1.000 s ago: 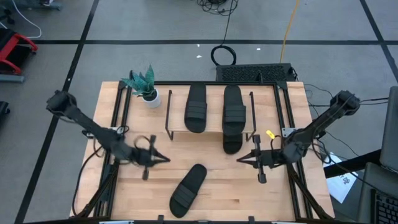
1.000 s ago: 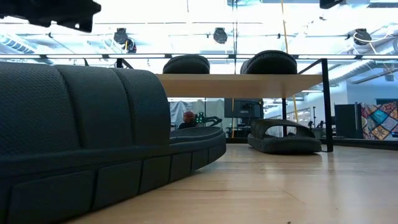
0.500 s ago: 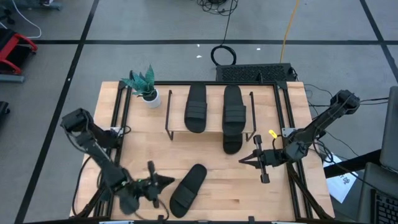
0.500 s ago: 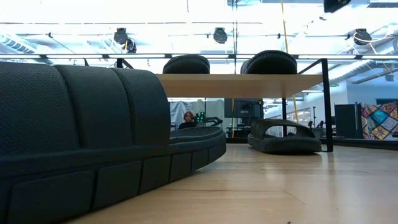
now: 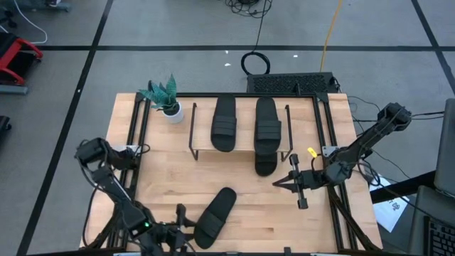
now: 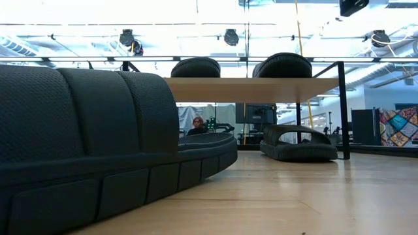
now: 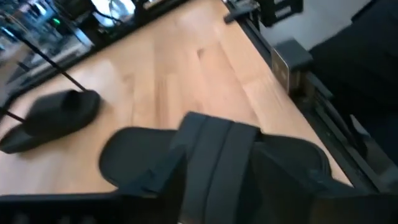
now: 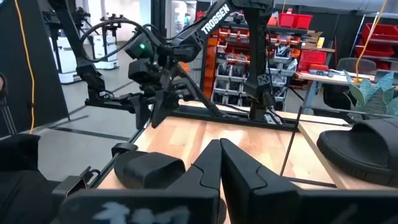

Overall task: Pick and place slides into the shelf
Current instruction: Put the black slipper under the shelf

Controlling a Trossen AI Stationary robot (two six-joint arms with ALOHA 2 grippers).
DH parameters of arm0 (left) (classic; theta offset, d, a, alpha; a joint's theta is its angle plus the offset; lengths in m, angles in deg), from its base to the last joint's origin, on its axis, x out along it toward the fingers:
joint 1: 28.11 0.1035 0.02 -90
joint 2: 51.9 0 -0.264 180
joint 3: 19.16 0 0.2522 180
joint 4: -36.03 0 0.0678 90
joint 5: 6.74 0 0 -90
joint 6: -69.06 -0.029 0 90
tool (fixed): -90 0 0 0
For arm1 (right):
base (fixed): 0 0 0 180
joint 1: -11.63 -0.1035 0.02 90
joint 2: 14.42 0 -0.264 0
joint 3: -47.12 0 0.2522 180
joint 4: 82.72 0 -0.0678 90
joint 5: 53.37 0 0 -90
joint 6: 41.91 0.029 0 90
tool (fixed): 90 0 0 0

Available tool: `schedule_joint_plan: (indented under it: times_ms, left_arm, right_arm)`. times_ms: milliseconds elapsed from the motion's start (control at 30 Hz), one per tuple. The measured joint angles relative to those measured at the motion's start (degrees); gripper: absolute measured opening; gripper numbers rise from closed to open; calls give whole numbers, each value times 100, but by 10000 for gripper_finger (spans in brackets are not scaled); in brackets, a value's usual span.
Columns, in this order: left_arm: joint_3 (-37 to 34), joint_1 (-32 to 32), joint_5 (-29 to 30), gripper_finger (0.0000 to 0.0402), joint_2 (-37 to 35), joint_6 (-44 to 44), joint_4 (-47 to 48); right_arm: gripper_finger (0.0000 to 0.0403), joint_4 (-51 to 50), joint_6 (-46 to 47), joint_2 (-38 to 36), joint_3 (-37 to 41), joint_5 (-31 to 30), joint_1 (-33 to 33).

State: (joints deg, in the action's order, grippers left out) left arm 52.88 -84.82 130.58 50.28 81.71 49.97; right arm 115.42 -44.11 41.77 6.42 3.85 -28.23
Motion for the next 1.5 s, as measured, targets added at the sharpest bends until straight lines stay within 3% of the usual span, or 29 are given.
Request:
schedule_joint_plan:
  times_ms: [133, 300, 433, 567, 1233, 1367, 1500]
  left_arm:
    - [0, 104, -385, 261, 124, 220, 23]
    - [3, 209, -419, 341, 234, 259, 36]
    - [3, 241, -546, 380, 406, -220, -87]
    - [7, 263, -414, 394, 563, -686, -113]
    - [24, 1147, -661, 392, 892, -989, 73]
    - [35, 1187, -799, 339, 998, -947, 38]
    - [33, 1155, -815, 226, 951, -831, 89]
  right_arm:
    - [0, 2, 2, 90, 2, 0, 0]
    - [0, 34, 4, 170, 2, -7, 0]
    - [0, 46, 2, 170, 2, -11, 0]
    - [0, 46, 3, 170, 2, -13, 0]
    - [0, 44, 2, 170, 2, -16, 0]
    - [0, 43, 2, 170, 2, -15, 0]
    - [0, 42, 0, 170, 4, -15, 2]
